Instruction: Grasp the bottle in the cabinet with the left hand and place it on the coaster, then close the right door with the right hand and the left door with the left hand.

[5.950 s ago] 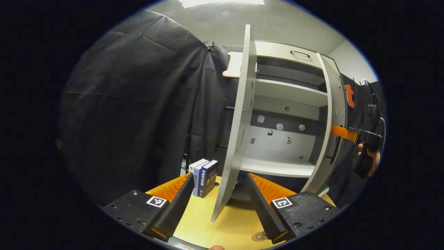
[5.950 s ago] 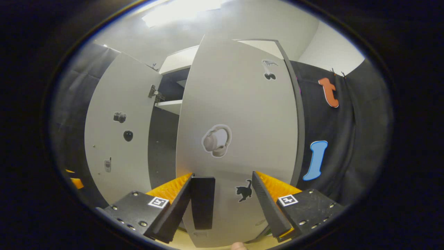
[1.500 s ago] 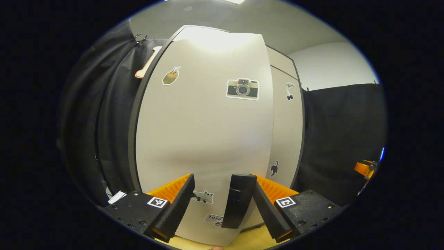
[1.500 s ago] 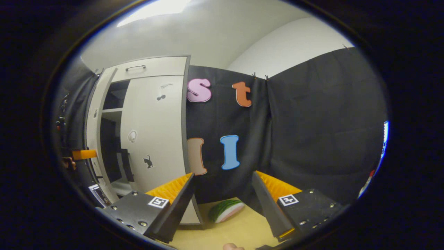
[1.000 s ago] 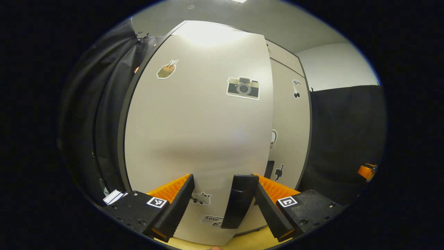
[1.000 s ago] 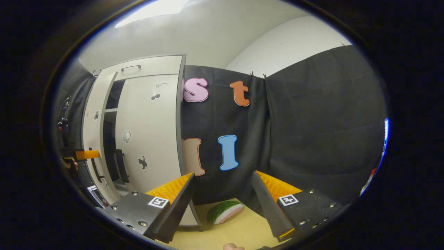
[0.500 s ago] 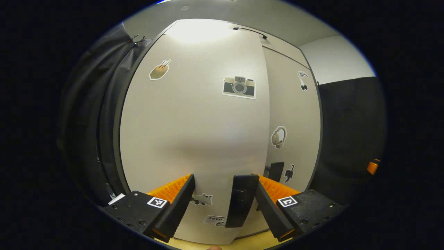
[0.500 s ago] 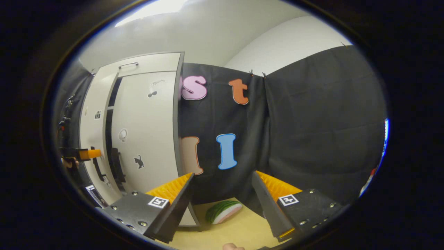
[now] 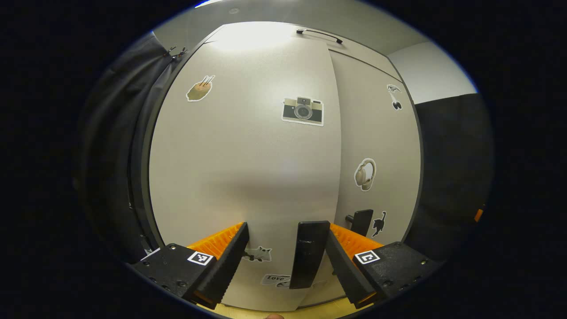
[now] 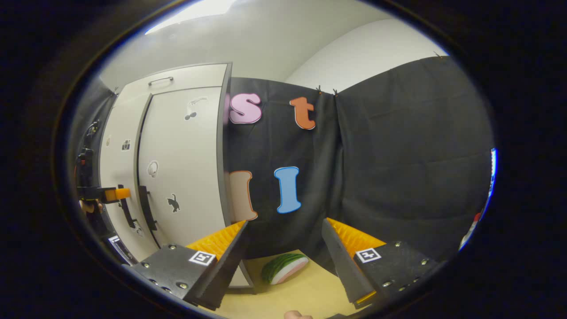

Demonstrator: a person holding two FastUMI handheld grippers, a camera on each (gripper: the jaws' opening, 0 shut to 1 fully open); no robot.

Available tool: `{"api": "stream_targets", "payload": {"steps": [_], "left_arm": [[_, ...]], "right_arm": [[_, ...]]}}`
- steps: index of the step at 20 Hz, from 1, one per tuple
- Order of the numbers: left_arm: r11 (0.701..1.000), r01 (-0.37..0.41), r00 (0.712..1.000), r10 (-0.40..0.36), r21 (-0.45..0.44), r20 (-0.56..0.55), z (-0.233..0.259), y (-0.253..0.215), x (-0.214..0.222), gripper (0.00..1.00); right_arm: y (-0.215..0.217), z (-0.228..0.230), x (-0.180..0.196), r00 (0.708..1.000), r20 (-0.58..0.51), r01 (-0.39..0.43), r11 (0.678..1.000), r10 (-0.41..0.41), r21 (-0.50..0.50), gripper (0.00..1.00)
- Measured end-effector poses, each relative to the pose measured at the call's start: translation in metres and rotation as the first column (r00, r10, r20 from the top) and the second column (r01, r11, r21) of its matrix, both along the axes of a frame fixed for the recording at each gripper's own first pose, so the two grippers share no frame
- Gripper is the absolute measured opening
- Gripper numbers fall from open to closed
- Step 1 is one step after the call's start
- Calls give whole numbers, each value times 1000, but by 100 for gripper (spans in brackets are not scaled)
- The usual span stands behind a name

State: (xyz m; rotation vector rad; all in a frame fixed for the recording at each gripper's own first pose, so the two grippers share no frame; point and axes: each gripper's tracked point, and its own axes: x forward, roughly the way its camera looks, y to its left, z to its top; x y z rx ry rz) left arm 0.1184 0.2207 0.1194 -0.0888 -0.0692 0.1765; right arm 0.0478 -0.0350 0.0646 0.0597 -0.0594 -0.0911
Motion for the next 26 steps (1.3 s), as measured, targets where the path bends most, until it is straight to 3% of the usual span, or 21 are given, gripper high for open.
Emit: {"api": "stream_targets", "payload": {"steps": [13, 20, 23, 26], "left_arm": [[1000, -11, 1000, 10, -15, -2, -1, 1, 11, 100], [1000, -8, 1000, 8, -30, -3, -3, -1, 11, 100], [998, -6, 1000, 7, -65, 24, 9, -8, -14, 100], [999, -30, 999, 30, -42, 17, 24, -12, -57, 100]], "right_arm": [[6, -4, 1, 999, -9, -32, 999, 32, 7, 99], [32, 0, 10, 994, -16, -109, 994, 109, -10, 99], [46, 10, 13, 989, -6, -149, 989, 149, -12, 99], [61, 19, 17, 981, -7, -193, 981, 193, -17, 99]]}}
